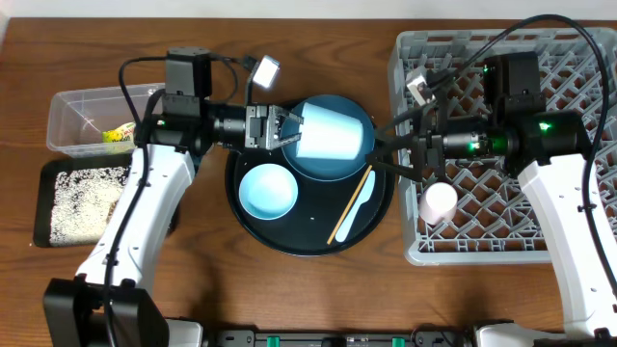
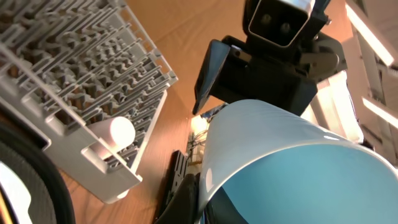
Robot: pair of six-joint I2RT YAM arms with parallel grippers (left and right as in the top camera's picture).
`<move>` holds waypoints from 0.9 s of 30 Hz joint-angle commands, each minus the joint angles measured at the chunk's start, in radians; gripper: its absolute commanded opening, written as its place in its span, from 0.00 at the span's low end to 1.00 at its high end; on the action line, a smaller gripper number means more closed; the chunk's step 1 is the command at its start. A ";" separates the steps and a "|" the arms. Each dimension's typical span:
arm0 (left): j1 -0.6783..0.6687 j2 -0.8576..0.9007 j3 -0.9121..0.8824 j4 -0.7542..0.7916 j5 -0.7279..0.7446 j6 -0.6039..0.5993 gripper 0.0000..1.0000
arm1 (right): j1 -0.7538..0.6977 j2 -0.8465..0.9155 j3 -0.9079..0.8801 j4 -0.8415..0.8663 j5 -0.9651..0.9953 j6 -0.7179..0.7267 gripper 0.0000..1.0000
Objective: Sort waste into correct bins and load items into the dishwasher rack
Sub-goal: 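Carry the cup right and grasp it with the right gripper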
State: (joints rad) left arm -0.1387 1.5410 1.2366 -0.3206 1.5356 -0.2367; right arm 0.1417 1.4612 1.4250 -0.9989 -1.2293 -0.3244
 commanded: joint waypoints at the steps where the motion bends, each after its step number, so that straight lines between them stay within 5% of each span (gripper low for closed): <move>1: -0.021 0.002 0.009 0.036 0.035 -0.013 0.06 | 0.010 -0.008 0.013 0.006 -0.089 -0.051 0.75; 16: -0.064 0.002 0.009 0.080 -0.010 -0.056 0.06 | 0.091 -0.008 0.013 0.089 -0.084 -0.051 0.74; 27: -0.064 0.002 0.009 0.080 -0.010 -0.056 0.06 | 0.101 -0.008 0.013 0.095 -0.080 -0.051 0.53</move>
State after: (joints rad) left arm -0.2001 1.5414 1.2366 -0.2432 1.5425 -0.2886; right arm 0.2264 1.4616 1.4250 -0.9039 -1.2541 -0.3588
